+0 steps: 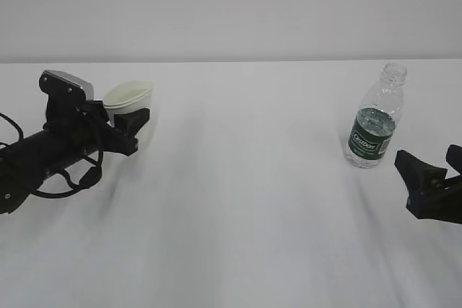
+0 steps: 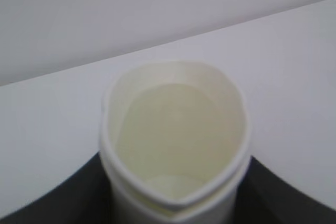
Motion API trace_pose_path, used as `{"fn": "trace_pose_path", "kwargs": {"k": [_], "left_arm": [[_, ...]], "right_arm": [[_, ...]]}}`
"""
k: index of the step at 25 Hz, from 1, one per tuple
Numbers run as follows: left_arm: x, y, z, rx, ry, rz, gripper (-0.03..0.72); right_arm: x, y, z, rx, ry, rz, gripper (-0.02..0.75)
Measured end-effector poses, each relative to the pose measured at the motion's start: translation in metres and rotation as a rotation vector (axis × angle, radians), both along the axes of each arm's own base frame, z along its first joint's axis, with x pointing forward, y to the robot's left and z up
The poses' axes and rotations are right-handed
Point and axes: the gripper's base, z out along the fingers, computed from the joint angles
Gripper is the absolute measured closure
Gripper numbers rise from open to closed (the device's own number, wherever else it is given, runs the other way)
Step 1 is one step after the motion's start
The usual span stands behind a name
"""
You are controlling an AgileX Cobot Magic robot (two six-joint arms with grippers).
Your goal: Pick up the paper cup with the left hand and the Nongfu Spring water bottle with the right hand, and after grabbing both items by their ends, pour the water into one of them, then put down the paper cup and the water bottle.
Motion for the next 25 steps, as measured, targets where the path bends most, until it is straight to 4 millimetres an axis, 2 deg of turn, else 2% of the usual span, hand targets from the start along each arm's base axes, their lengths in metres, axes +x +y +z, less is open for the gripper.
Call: {"fn": "trace_pose_path", "kwargs": {"k": [8,25], "left_arm": [[0.001,0.003,-0.018,0.012,0.036,0.042,0.286],[0.015,0.004,-0.022,-0.006,0.01,0.076,0.292]], "right_arm": [[0.0,0.0,0.0,0.0,0.0,0.0,0.15],[0.0,0.0,0.0,-0.001,0.0,0.005,0.15]]}}
